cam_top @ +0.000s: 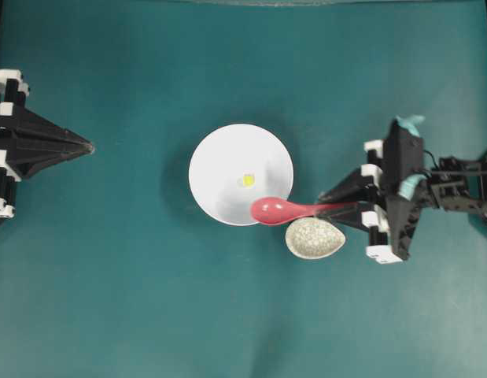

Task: Scoop the yellow hexagonal prism block from the bowl with a spoon using the right arm.
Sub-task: 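Lift the red spoon with the right gripper and carry it over the bowl, then lower the spoon into the bowl and push it toward the yellow block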

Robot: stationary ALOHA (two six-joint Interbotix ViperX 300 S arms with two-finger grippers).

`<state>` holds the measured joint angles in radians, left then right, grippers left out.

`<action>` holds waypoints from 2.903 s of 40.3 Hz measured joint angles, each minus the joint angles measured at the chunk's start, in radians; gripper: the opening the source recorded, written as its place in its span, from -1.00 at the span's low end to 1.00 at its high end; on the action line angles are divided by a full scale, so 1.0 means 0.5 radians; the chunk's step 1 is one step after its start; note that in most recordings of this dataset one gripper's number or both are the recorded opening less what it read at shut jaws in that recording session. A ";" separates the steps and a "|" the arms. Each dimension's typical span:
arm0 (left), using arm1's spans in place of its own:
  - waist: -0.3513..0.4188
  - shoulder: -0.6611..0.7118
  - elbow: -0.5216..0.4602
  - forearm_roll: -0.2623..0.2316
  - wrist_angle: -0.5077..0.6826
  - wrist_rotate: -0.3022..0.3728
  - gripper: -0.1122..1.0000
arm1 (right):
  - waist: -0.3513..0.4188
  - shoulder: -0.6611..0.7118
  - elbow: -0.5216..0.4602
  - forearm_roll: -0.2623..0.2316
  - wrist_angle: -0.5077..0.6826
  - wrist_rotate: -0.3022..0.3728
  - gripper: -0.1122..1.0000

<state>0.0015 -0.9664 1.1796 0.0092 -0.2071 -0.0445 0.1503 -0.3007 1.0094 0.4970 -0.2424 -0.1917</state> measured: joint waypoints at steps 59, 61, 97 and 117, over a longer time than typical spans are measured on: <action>0.040 -0.003 -0.018 0.012 0.049 0.052 -0.78 | -0.626 0.586 -1.451 -0.433 2.540 0.660 -0.37; 0.040 -0.003 -0.018 0.012 0.052 0.052 -0.78 | -0.626 0.604 -1.482 -0.442 2.559 0.660 -0.37; 0.040 -0.006 -0.018 0.012 0.071 0.055 -0.78 | -0.626 0.767 -1.552 -0.463 2.678 0.666 -0.37; 0.040 -0.006 -0.018 0.012 0.074 0.055 -0.78 | -0.626 0.850 -1.552 -0.469 2.660 0.653 -0.37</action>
<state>0.0215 -0.9695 1.1704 0.0153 -0.1703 -0.0169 -0.1626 0.1243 0.2332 0.2623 1.0876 0.1350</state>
